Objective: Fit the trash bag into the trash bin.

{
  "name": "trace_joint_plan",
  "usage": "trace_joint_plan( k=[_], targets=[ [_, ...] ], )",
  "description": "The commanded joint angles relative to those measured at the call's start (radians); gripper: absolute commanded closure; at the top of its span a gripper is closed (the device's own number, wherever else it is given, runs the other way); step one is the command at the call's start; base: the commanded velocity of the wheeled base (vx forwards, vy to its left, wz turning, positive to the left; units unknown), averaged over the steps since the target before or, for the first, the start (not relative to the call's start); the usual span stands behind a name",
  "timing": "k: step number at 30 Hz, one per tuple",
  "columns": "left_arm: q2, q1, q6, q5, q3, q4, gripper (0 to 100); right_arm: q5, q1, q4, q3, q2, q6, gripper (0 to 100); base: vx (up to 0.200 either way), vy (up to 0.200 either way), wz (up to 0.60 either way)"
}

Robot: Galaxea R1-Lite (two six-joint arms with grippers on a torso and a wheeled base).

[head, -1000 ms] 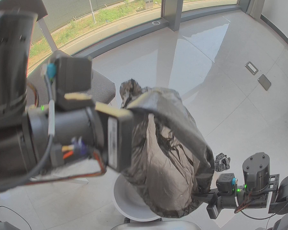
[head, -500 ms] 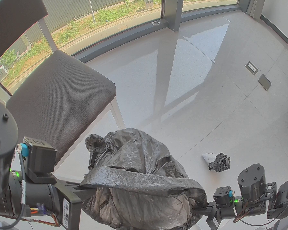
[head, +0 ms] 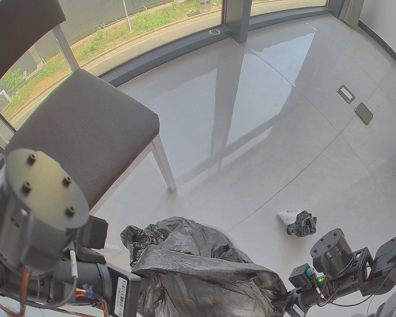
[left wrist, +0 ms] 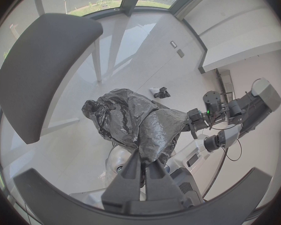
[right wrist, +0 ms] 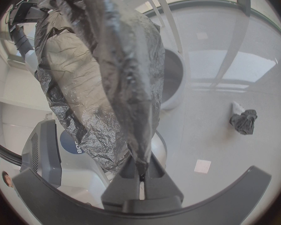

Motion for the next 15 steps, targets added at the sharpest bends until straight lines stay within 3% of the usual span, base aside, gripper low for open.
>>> trace_joint_plan(
  k=[1,6,15],
  targets=[
    [0.09,0.051,-0.015,-0.021,0.012,-0.007,100,0.004,-0.049,0.04,-0.043,0.003,-0.001,100,0.0,0.0,0.0],
    [0.136,0.112,-0.014,-0.037,0.013,-0.024,100,0.041,-0.112,0.045,-0.108,0.049,-0.007,100,0.0,0.0,0.0],
    [0.215,0.161,-0.014,-0.035,0.007,-0.07,100,0.043,-0.195,0.111,-0.123,0.115,-0.039,100,0.0,0.0,0.0]
  ],
)
